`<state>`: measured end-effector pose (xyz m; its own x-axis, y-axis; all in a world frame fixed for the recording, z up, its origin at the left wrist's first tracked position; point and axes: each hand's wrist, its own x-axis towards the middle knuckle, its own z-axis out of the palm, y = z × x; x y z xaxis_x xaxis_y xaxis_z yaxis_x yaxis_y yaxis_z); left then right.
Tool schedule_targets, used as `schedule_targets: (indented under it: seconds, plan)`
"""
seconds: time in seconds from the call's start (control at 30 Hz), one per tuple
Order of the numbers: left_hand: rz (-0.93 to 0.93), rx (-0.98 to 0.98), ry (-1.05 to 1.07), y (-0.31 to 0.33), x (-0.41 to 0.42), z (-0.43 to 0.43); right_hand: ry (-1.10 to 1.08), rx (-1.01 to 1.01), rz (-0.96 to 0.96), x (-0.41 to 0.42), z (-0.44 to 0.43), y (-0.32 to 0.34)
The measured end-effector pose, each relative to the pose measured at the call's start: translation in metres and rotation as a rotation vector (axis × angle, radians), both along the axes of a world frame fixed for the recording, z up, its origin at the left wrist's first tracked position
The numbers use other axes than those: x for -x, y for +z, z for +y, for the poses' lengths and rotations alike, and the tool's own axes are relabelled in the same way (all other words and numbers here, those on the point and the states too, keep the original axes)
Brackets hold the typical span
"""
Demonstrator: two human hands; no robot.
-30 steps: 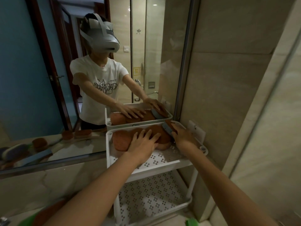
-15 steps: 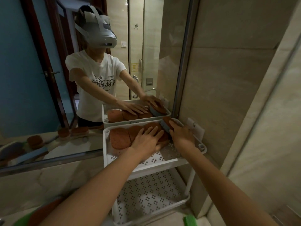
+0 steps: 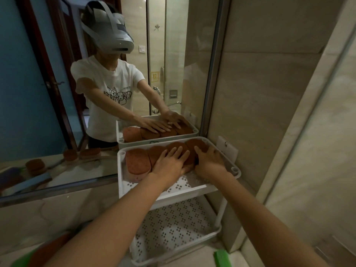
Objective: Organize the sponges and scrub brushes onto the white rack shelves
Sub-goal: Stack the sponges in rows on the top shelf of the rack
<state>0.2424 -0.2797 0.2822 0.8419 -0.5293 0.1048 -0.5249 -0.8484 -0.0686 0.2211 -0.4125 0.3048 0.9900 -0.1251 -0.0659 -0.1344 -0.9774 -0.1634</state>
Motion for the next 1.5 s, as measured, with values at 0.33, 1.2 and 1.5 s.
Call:
schedule_targets:
  seconds: [0.33, 1.2, 1.5]
  plan:
    - [0.166, -0.056, 0.031, 0.016, 0.002, -0.002, -0.005, 0.300, 0.020, -0.001, 0.003, 0.005]
    - [0.147, 0.947, 0.599, -0.070, 0.228, 0.131, 0.171, -0.734, -0.408, 0.215, 0.146, -0.106]
    - [0.815, 0.467, 0.779, -0.182, 0.341, 0.191, 0.212, -0.138, 0.420, 0.338, 0.147, -0.226]
